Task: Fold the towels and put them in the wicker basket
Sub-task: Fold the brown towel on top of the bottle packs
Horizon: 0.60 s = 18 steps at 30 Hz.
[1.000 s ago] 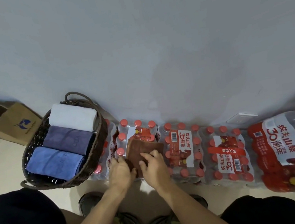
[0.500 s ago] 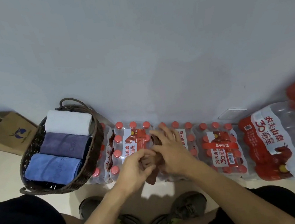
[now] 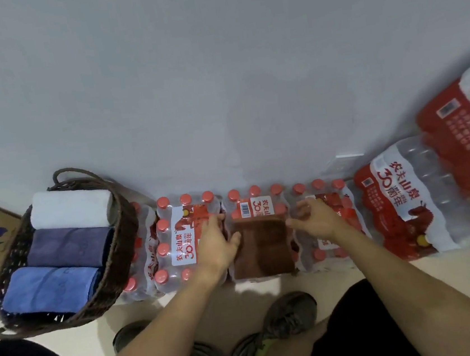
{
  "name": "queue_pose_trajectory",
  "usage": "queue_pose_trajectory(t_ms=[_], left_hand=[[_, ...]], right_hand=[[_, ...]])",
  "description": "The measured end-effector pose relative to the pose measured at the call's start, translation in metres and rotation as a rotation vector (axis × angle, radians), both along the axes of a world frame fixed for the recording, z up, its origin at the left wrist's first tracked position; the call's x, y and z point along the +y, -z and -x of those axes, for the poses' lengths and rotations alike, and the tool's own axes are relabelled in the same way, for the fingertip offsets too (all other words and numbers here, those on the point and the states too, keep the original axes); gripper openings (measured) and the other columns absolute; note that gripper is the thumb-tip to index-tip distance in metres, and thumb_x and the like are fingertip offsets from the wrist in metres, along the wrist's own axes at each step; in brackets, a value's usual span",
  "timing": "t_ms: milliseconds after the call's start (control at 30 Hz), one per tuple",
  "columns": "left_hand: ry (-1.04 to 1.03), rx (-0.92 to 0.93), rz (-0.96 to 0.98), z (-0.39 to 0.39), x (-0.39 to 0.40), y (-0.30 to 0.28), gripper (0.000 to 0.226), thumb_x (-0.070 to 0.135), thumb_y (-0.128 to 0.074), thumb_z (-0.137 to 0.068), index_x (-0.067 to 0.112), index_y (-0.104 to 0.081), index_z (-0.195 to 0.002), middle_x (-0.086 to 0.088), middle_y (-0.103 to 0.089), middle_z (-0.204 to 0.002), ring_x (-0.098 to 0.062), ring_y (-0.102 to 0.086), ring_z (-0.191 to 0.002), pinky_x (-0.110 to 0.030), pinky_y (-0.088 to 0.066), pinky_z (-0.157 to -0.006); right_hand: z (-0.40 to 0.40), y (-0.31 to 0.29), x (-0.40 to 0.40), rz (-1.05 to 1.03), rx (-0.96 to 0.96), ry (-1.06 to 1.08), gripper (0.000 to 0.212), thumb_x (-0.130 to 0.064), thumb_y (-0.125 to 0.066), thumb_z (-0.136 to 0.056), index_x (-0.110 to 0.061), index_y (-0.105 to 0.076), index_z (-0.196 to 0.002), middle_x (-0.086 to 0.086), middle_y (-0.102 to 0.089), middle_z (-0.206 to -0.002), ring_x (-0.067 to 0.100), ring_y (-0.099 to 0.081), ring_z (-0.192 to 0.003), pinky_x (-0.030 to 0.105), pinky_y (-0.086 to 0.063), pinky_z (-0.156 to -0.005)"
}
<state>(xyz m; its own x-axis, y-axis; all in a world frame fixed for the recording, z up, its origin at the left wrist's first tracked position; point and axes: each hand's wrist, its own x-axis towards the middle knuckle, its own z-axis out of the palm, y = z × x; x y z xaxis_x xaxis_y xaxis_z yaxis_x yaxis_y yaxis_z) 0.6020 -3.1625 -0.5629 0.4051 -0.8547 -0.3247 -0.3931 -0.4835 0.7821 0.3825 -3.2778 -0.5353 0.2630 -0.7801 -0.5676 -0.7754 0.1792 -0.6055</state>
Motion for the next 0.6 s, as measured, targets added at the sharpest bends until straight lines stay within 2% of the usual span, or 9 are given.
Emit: queue_pose_trajectory(t_ms=[67, 100, 200, 300, 400, 500, 600], left_hand=[[0.129, -0.137, 0.031, 0.007, 0.003, 0.008, 0.041, 0.02, -0.069, -0.085, 0.015, -0.055, -0.123, -0.002, -0.052, -0.124, -0.019, -0.053, -0.113, -0.031, -0.043, -0.103], [0.205, -0.198, 0.083, 0.011, 0.009, 0.012, 0.035, 0.02, -0.068, -0.085, 0.016, -0.058, -0.119, 0.0, -0.052, -0.122, -0.018, -0.051, -0.113, -0.032, -0.043, -0.102], [0.382, -0.409, 0.224, 0.022, 0.03, 0.029, 0.022, 0.025, -0.064, -0.083, 0.02, -0.064, -0.105, 0.006, -0.057, -0.11, -0.015, -0.05, -0.103, -0.034, -0.047, -0.091], [0.47, -0.459, 0.187, 0.025, 0.041, 0.043, 0.036, 0.042, -0.063, -0.084, 0.022, -0.063, -0.114, 0.008, -0.057, -0.115, -0.012, -0.05, -0.107, -0.033, -0.045, -0.092], [0.562, -0.463, 0.112, 0.021, 0.047, 0.051, 0.057, 0.053, -0.066, -0.08, 0.024, -0.057, -0.128, 0.008, -0.053, -0.128, -0.013, -0.046, -0.118, -0.032, -0.038, -0.099], [0.617, -0.494, 0.072, 0.019, 0.051, 0.057, 0.062, 0.039, -0.077, -0.075, 0.023, -0.054, -0.132, 0.005, -0.052, -0.133, -0.017, -0.047, -0.123, -0.035, -0.038, -0.103], [0.551, -0.451, 0.109, 0.017, 0.05, 0.061, 0.053, 0.017, -0.077, -0.075, 0.018, -0.06, -0.125, 0.0, -0.059, -0.128, -0.021, -0.054, -0.118, -0.036, -0.041, -0.104]], right_hand=[[0.004, 0.011, 0.002, 0.13, 0.111, -0.018, 0.035, -0.029, -0.079, -0.08, -0.018, -0.06, -0.108, -0.006, -0.066, -0.093, 0.013, -0.062, -0.088, 0.025, -0.044, -0.071], [0.004, 0.014, 0.003, 0.136, 0.097, -0.048, 0.03, -0.029, -0.08, -0.079, -0.024, -0.061, -0.102, -0.01, -0.065, -0.089, 0.01, -0.062, -0.085, 0.022, -0.043, -0.067], [-0.004, 0.02, 0.015, 0.079, -0.016, -0.24, 0.026, -0.023, -0.084, -0.074, -0.035, -0.065, -0.086, -0.016, -0.066, -0.085, 0.001, -0.063, -0.079, 0.02, -0.048, -0.07], [-0.011, 0.03, 0.03, 0.107, -0.042, -0.419, 0.036, -0.027, -0.089, -0.067, -0.03, -0.069, -0.097, -0.014, -0.061, -0.102, 0.004, -0.059, -0.092, 0.021, -0.047, -0.08], [-0.011, 0.039, 0.037, 0.137, 0.064, -0.601, 0.067, -0.042, -0.09, -0.059, -0.025, -0.066, -0.119, -0.006, -0.05, -0.119, 0.01, -0.046, -0.11, 0.028, -0.042, -0.094], [-0.01, 0.043, 0.043, 0.216, 0.199, -0.733, 0.083, -0.05, -0.089, -0.057, -0.026, -0.057, -0.129, -0.006, -0.043, -0.121, 0.013, -0.04, -0.112, 0.032, -0.042, -0.093], [-0.011, 0.049, 0.05, 0.441, 0.308, -0.833, 0.069, -0.039, -0.084, -0.065, -0.03, -0.053, -0.126, -0.004, -0.044, -0.117, 0.017, -0.041, -0.111, 0.036, -0.042, -0.091]])
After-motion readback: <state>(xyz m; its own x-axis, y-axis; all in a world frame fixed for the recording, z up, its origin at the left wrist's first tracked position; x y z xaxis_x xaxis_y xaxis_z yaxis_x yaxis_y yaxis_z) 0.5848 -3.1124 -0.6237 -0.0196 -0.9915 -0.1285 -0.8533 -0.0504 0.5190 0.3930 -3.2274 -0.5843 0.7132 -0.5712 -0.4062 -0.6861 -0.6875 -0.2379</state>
